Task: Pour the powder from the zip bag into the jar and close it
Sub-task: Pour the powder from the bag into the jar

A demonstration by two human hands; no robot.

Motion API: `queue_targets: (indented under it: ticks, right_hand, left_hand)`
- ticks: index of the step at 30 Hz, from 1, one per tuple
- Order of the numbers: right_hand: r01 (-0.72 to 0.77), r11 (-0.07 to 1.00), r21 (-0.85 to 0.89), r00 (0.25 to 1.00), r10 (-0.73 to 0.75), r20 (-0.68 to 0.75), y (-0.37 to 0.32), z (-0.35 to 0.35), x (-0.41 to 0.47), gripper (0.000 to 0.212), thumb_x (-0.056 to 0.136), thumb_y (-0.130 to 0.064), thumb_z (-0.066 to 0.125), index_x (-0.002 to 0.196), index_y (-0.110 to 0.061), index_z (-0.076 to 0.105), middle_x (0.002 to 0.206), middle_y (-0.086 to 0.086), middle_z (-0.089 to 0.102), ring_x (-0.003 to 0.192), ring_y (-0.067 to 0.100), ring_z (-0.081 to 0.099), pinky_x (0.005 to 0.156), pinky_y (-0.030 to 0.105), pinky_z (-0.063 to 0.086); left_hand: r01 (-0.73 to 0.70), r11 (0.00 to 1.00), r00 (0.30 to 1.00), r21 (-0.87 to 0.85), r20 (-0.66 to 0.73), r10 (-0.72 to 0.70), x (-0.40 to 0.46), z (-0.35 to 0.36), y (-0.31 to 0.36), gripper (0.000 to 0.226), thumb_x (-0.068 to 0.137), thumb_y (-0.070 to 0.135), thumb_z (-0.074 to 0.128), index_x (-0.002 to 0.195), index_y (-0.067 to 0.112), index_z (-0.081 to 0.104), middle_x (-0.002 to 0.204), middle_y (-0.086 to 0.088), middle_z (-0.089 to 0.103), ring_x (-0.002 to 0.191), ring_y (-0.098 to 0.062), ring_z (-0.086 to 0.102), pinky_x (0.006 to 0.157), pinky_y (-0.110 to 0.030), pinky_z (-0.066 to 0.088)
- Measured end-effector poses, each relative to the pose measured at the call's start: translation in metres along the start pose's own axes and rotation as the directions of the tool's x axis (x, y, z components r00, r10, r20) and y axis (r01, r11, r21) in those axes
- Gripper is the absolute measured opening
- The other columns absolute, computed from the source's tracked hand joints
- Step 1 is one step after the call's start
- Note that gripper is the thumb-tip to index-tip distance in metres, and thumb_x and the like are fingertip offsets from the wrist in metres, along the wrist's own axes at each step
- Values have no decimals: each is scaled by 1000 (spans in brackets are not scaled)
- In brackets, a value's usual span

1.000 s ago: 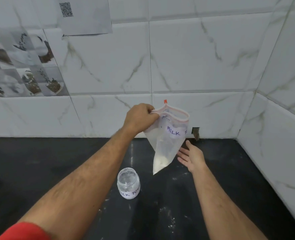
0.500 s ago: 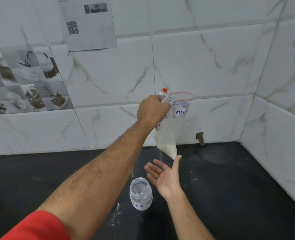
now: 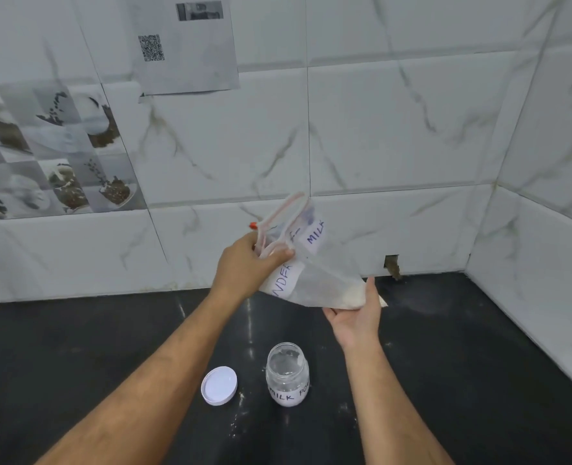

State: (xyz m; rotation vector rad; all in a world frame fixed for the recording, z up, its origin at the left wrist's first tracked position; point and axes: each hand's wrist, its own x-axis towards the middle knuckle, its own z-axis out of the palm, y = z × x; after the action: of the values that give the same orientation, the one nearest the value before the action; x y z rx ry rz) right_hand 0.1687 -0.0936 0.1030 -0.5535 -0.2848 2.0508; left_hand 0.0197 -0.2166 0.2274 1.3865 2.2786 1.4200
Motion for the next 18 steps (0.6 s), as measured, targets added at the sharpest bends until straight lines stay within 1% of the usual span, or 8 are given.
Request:
queue_targets:
  ticks: [3, 5, 6, 8, 10, 13, 15, 18]
  right_hand:
    - [52, 997, -54, 998, -53, -20, -4, 2, -4, 32, 98, -41, 60, 120, -19, 69, 112, 7, 78, 102, 27, 75, 74, 41, 62]
    - [79, 994, -81, 996, -82, -36, -6, 2, -7, 27, 100, -34, 60, 119, -19, 69, 107, 4, 80, 93, 23, 78, 69, 36, 62]
    - [96, 990, -100, 994, -100, -44, -8, 2, -8, 25, 100, -32, 60, 118, -18, 69, 106, 4, 80, 91, 22, 78, 69, 36, 62]
    - [121, 982, -143, 990, -130, -56, -11, 0, -9, 23, 100, -29, 61, 118, -16, 69, 105, 4, 80, 91, 21, 77, 70, 36, 61]
    - [131, 977, -169, 986, -146, -76, -14, -1, -11, 22, 99, -27, 63, 116, -13, 69, 99, 4, 80, 87, 20, 78, 68, 35, 60]
    - [146, 968, -206, 983, -165, -82, -18, -2, -12, 19, 98, -26, 64, 110, -13, 70, 99, 5, 80, 86, 21, 77, 68, 35, 60]
    - [163, 958, -234, 980, -185, -72, -20, -5, -12, 18, 98, -25, 63, 109, -12, 69, 102, 6, 78, 89, 22, 76, 70, 37, 60]
    - [198, 935, -295, 969, -231, -82, -26, -10, -13, 12, 98, -19, 64, 106, -12, 69, 102, 6, 77, 92, 24, 74, 69, 36, 60]
  left_hand:
    - [9, 997, 997, -81, -74, -15, -15, 5, -24, 31, 71, 58, 74, 79, 32, 59, 70, 19, 69, 64, 8, 62, 51, -8, 40]
    - [8, 989, 993, -147, -114, -25, -23, 9, -37, 25, 74, 52, 76, 79, 32, 60, 71, 29, 68, 64, 10, 62, 51, -6, 40]
    - [11, 984, 991, -179, -128, -35, -27, 12, -43, 23, 77, 49, 76, 80, 31, 62, 72, 30, 68, 63, 9, 62, 51, -7, 41]
    - [11, 972, 988, -234, -146, -46, -33, 16, -55, 23, 78, 50, 72, 80, 28, 66, 71, 25, 70, 60, 5, 62, 51, -9, 42]
    - [22, 959, 989, -283, -135, -63, -37, 19, -64, 29, 76, 57, 66, 76, 28, 66, 69, 19, 71, 56, 3, 59, 50, -13, 43]
    - [51, 953, 996, -298, -55, -71, -41, 23, -77, 35, 80, 60, 60, 80, 25, 69, 73, 11, 73, 59, 0, 59, 54, -18, 44]
    - [83, 948, 997, -308, 17, -81, -43, 26, -85, 31, 88, 50, 61, 83, 22, 73, 76, 6, 75, 64, -2, 61, 61, -22, 47]
    - [227, 902, 964, -367, 215, -155, -42, 29, -98, 20, 94, 31, 65, 96, 15, 77, 94, 1, 79, 89, -15, 73, 81, -31, 56]
